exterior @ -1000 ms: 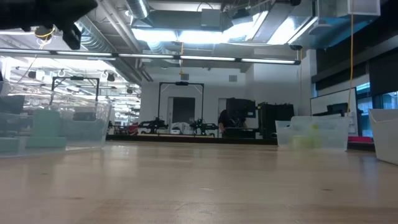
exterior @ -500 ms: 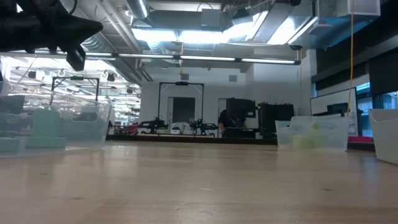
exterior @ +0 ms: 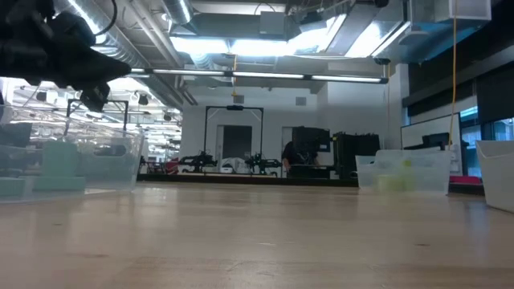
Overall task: Sort & place blocks by color
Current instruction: Return to Home Position
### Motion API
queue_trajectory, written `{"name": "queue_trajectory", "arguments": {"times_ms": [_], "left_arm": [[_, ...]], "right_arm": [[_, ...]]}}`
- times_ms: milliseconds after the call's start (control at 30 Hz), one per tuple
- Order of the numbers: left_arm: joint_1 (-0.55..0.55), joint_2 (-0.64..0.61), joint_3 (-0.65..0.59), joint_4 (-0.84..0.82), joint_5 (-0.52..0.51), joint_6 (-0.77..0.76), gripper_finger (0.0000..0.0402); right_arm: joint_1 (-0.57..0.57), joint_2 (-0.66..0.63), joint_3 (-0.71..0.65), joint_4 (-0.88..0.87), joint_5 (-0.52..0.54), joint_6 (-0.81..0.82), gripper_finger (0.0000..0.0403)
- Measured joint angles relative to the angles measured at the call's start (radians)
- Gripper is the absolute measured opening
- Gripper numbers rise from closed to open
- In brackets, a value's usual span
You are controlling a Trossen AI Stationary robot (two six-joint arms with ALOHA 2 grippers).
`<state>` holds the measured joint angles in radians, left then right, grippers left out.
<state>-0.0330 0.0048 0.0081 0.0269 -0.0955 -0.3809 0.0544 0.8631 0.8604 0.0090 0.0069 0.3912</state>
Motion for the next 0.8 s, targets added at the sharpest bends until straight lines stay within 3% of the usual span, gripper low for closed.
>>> {"name": "queue_trajectory", "arguments": {"times_ms": [400, 600, 700, 800], "left_arm": [[0.0, 0.001, 0.0, -0.007, 0.036, -0.002, 0.0], [0.0, 0.002, 0.0, -0.008, 0.035, -0.002, 0.0], [0.0, 0.002, 0.0, -0.008, 0.035, -0.002, 0.0], [0.0, 0.002, 0.0, -0.008, 0.035, -0.002, 0.0]], "right_arm": [[0.0, 0.0, 0.0, -0.003, 0.0, -0.005, 0.0336], [0.0, -0.017, 0.0, -0.088, -0.035, -0.006, 0.0333], [0.0, -0.051, 0.0, -0.149, -0.035, -0.009, 0.0312], [0.001, -0.111, 0.0, -0.192, -0.034, -0.046, 0.0261]]}}
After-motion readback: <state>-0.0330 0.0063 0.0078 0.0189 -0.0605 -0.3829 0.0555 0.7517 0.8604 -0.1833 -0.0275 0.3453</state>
